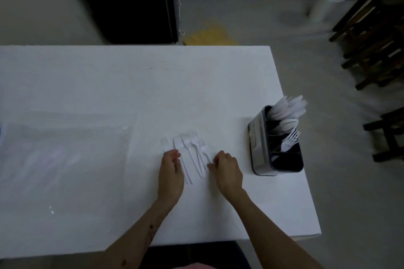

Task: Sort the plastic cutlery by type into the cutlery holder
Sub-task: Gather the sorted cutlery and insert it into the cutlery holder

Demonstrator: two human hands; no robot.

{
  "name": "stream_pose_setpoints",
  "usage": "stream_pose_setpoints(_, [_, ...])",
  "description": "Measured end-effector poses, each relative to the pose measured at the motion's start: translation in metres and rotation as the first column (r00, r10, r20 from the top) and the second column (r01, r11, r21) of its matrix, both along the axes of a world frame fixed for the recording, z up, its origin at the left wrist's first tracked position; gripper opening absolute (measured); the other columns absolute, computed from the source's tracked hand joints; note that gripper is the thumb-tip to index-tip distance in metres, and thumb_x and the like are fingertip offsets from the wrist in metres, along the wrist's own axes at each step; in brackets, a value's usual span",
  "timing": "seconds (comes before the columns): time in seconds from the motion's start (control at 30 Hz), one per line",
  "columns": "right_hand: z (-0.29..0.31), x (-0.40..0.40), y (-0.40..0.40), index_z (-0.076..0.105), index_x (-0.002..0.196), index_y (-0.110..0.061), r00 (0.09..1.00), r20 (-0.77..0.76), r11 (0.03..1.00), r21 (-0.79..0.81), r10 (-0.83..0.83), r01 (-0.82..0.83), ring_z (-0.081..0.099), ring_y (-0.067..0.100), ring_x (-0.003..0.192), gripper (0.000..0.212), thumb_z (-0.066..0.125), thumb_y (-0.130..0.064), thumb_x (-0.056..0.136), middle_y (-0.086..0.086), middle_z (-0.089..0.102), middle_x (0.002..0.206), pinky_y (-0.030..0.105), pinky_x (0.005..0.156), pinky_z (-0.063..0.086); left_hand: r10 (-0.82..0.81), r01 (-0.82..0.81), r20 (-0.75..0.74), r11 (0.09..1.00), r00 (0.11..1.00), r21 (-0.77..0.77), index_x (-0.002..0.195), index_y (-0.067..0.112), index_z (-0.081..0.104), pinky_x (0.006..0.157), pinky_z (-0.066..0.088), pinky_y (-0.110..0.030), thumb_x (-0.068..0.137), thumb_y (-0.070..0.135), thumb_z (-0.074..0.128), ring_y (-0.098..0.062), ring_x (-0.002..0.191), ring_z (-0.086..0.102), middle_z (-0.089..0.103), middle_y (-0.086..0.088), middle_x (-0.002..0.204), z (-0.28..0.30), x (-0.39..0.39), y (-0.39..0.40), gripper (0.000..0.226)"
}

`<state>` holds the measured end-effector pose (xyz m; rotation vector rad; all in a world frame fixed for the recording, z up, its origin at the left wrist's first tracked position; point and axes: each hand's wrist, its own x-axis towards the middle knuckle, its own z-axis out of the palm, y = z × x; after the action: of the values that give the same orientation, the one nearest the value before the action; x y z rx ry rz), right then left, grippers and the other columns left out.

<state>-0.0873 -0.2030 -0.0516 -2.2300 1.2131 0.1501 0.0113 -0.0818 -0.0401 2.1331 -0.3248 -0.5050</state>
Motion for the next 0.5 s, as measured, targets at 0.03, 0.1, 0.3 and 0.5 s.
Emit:
stream_pose_setpoints(0.03, [-0.002,0.001,0.001,0.055,0.1,-0.013,1.0,0.002,1.0,0.007,-0.028,0.028,0.055,0.024,0.098,0.018,0.059,-0.03,0.093,0.005,0.059,0.104,0.035,0.073,0.047,0.001,-0.001,-0.01,1.0,1.0,-0.002,0.118,0.009,0.052,0.083,0.038,-0.013,0.098,0.008,0.043,-0.013,0.102,0.058,0.063,-0.004,0.116,-0.001,0.001,0.002,0.022])
stream_pose_setpoints(0.1, [-0.003,0.003,0.0,0.056,0.097,-0.012,0.995,0.019,0.994,0.046,-0.098,0.097,0.057,0.024,0.096,0.015,0.059,-0.027,0.094,0.005,0.06,0.101,0.035,0.075,0.048,-0.001,0.001,-0.055,1.0,0.998,-0.005,0.117,0.011,0.053,0.082,0.039,-0.015,0.099,0.011,0.043,-0.011,0.1,0.059,0.064,-0.001,0.113,-0.002,0.003,0.005,0.021])
stream_pose_setpoints(0.3, [0.017,0.006,0.004,0.064,0.086,-0.017,0.887,0.359,0.915,0.376,-0.29,0.147,0.062,0.002,0.068,0.011,0.074,-0.022,0.086,-0.009,0.068,0.077,0.015,0.064,0.049,-0.073,0.04,-0.342,0.994,0.937,-0.101,0.113,0.02,0.061,0.096,0.047,-0.03,0.097,0.027,0.049,-0.014,0.103,0.062,0.066,0.003,0.111,0.002,0.011,-0.006,0.022])
stream_pose_setpoints(0.5, [0.018,0.021,0.014,0.069,0.082,-0.02,0.901,0.338,0.914,0.383,-0.273,0.134,0.065,0.006,0.07,0.013,0.075,-0.031,0.085,-0.008,0.07,0.076,0.018,0.063,0.05,0.104,-0.266,-0.649,0.951,0.754,-0.156,0.1,0.01,0.065,0.092,0.047,-0.037,0.095,0.023,0.051,-0.02,0.097,0.062,0.071,-0.003,0.093,0.011,0.023,-0.022,0.02])
